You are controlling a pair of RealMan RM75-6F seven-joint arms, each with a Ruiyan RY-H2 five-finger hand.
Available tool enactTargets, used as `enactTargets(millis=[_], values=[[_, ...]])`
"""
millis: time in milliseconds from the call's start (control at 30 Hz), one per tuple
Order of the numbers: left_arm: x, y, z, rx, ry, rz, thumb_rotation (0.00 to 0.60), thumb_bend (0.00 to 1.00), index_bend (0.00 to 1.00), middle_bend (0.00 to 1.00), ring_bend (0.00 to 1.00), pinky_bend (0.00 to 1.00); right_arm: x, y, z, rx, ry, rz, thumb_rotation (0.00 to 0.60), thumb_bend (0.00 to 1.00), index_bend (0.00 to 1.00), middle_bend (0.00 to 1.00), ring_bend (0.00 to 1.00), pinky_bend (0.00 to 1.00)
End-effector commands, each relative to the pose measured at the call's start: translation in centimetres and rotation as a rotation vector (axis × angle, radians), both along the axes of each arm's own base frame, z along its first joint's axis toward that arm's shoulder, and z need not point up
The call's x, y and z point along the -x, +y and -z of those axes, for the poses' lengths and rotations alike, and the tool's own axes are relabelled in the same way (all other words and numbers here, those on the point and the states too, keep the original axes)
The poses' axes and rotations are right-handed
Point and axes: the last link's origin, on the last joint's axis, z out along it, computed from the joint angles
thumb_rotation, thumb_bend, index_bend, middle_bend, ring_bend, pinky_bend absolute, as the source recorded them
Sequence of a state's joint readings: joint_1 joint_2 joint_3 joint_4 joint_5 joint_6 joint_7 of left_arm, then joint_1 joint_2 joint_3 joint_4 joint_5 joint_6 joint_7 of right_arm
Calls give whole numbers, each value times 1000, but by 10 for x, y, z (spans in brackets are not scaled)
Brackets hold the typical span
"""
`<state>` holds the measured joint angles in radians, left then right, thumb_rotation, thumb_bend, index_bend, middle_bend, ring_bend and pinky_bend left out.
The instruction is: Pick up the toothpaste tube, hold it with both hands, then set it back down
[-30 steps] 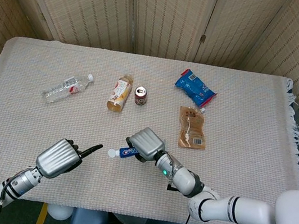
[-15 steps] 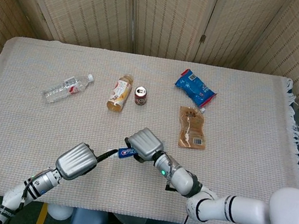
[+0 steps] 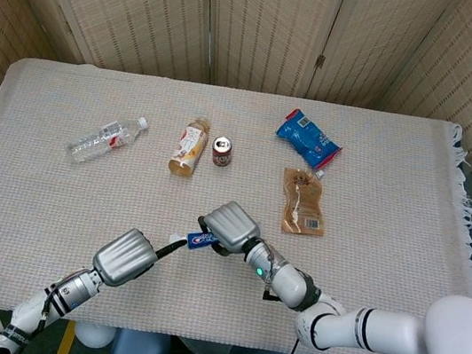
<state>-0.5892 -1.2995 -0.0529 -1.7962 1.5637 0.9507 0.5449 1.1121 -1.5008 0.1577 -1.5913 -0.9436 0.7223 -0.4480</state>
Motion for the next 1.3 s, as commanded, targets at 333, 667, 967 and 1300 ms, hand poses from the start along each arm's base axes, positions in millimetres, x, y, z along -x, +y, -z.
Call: enactTargets(millis=[333, 667, 967, 1300], values=[[14, 0, -7, -8, -11, -58, 600, 640, 108, 856, 789, 786, 2, -1, -14, -4, -85, 13, 600, 705, 821, 696, 722, 562], [17, -2, -9, 21, -64, -109, 600, 640, 105, 856, 788, 786, 7, -3, -21, -9, -184, 45, 600, 708, 831, 702, 730, 566], [14, 1, -25, 34, -223, -182, 600, 638, 88, 796, 709, 781, 22, -6, -24, -16, -295, 115, 600, 707, 830, 702, 729, 566], [15, 13, -76, 66, -676, -344, 589, 243, 70, 268, 208, 253, 41, 6, -16, -71, -499, 215, 600, 707, 830, 702, 730, 566]])
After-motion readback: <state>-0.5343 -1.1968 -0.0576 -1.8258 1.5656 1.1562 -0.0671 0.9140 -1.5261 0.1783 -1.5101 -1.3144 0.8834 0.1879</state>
